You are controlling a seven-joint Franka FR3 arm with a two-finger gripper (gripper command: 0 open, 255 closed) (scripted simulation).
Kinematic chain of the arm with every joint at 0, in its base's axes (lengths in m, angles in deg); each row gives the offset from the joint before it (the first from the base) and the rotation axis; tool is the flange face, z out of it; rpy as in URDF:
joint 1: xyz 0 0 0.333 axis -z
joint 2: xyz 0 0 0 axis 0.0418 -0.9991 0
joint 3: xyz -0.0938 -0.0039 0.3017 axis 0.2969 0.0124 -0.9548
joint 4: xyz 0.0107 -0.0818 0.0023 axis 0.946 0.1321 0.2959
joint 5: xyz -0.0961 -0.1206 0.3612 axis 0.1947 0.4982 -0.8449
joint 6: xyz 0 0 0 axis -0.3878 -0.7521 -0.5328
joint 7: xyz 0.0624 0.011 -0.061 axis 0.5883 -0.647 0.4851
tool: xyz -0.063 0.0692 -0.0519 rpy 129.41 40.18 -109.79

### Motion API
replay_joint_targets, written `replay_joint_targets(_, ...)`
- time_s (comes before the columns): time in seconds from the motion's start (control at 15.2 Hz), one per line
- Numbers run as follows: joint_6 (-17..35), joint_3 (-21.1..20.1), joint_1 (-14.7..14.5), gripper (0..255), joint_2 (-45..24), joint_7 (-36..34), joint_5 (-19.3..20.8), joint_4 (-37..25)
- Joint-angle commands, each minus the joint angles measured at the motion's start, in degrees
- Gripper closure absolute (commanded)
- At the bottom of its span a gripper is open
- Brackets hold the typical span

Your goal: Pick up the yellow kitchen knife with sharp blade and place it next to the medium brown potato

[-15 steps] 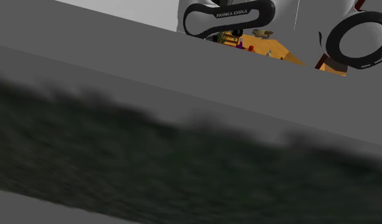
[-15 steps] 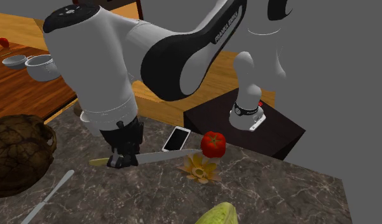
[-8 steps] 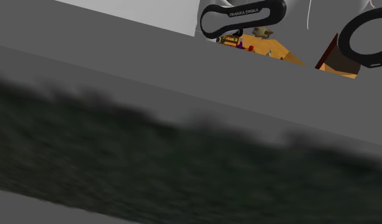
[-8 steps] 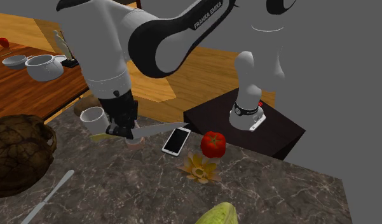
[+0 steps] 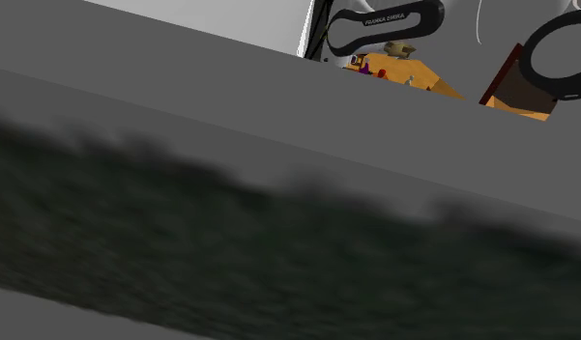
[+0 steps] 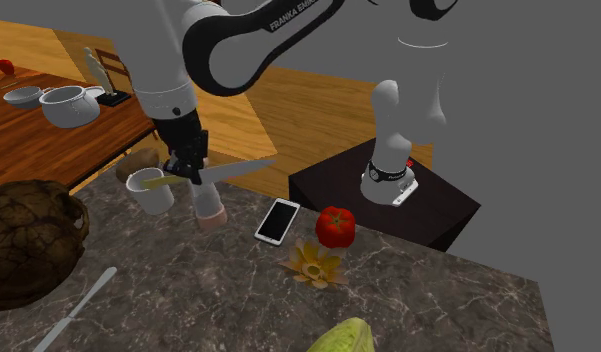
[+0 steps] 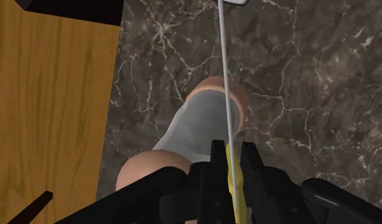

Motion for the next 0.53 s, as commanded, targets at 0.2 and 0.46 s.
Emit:
replay_joint_targets(0.2,0.13,3.3,3.74,255,0.48,7.18,-0.32,0.61)
replay_joint_targets(0.46,-0.1,5.76,6.52,255,-0.37,12.49,-0.51,-0.47)
